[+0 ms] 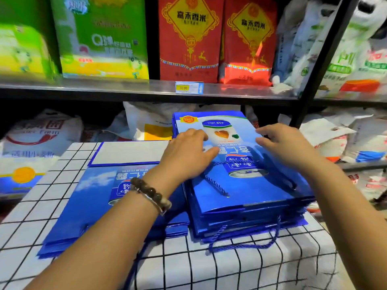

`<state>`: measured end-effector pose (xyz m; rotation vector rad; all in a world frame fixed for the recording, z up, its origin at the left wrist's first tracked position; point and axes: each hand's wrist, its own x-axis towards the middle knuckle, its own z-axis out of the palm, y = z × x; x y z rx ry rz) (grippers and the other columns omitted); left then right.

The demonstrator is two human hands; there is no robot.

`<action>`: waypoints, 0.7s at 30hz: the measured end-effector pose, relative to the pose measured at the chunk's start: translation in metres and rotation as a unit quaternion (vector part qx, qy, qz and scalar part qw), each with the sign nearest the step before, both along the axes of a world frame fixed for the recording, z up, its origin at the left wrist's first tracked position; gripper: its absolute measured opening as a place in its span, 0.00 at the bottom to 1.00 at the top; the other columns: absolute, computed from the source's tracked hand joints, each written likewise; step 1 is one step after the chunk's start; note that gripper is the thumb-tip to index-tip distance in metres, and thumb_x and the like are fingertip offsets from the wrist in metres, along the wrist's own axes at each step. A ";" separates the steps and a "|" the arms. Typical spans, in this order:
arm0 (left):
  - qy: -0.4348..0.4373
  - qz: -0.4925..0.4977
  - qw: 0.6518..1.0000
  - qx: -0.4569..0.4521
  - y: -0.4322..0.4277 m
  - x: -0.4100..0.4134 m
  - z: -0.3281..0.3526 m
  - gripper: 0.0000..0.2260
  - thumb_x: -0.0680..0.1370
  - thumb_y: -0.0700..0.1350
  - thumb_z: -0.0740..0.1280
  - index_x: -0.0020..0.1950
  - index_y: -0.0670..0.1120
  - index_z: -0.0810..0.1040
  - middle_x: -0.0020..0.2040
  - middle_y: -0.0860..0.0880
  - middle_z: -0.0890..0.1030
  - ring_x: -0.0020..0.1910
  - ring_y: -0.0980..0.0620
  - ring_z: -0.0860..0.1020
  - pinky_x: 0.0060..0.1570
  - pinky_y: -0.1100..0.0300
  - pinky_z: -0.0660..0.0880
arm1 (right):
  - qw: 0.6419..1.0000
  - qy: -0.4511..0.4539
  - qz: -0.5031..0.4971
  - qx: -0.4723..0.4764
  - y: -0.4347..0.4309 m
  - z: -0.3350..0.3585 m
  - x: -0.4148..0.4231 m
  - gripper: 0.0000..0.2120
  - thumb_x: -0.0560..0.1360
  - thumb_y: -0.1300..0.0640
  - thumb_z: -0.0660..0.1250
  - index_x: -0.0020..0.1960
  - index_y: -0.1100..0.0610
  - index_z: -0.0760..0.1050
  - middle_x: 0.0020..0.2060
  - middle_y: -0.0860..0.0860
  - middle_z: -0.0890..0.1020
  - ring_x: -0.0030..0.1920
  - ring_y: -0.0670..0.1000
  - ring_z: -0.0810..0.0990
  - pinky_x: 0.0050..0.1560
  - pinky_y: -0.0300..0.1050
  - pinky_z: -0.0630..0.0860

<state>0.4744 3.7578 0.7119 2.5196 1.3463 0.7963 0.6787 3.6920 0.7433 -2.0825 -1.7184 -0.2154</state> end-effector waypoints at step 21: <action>0.024 -0.119 0.957 -0.262 -0.003 -0.015 -0.025 0.28 0.80 0.57 0.49 0.76 0.49 0.43 0.77 0.50 0.45 0.75 0.54 0.45 0.73 0.56 0.43 | 0.921 -0.132 0.031 -0.365 0.044 -0.039 -0.007 0.30 0.77 0.38 0.49 0.71 0.57 0.58 0.73 0.59 0.58 0.72 0.57 0.59 0.69 0.54 0.59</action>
